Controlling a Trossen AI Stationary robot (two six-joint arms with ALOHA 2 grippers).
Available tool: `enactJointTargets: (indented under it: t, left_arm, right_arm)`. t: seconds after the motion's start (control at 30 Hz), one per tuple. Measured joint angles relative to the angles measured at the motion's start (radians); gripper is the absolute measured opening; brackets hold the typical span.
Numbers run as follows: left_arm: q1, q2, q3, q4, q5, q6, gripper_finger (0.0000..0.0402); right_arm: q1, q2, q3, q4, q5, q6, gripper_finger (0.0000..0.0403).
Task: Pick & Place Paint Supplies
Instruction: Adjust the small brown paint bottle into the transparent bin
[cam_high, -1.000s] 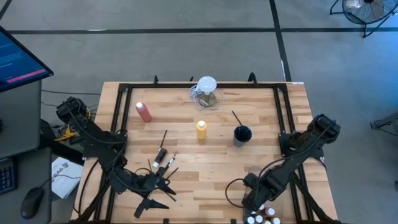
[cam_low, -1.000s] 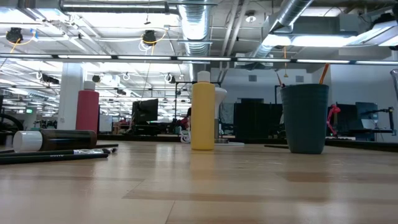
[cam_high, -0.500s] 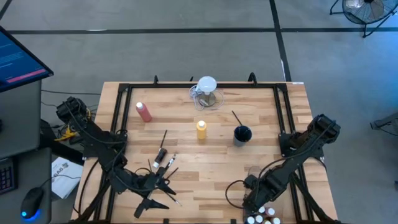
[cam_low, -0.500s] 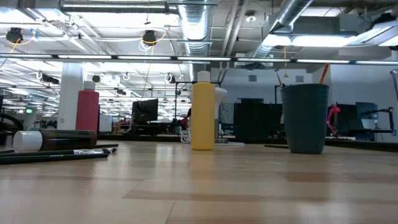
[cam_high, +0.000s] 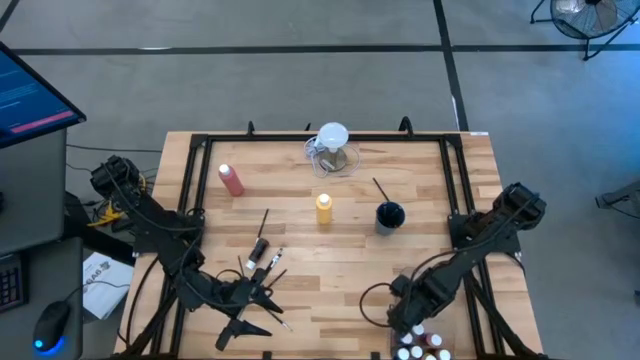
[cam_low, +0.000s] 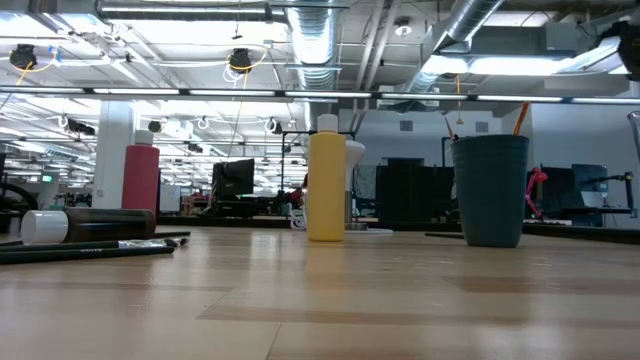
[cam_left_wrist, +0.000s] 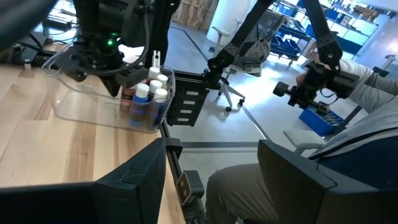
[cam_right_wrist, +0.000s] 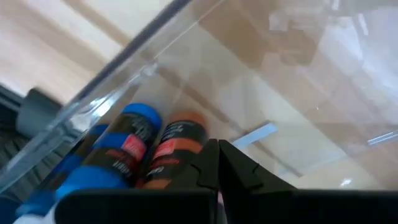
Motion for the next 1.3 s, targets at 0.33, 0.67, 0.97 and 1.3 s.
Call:
enactJointTargets:
  t: [0.33, 0.67, 0.97, 1.3]
  left_arm:
    - [0.0, 0.0, 0.0, 0.002, 0.0, 0.0, 0.0214]
    - [0.0, 0.0, 0.0, 0.004, 0.0, 0.0, 0.0214]
    - [0.0, 0.0, 0.0, 0.008, 0.0, 0.001, 0.0214]
    - [0.0, 0.0, 0.0, 0.012, 0.0, 0.008, 0.0214]
  right_arm:
    - [0.006, 0.0, -0.034, 0.1, -0.017, 0.019, 0.0]
    - [0.016, 0.0, -0.034, 0.107, -0.033, 0.03, 0.0]
    - [0.016, 0.0, -0.034, 0.118, -0.055, 0.03, 0.0]
    - [0.016, 0.0, -0.034, 0.114, -0.053, 0.022, 0.0]
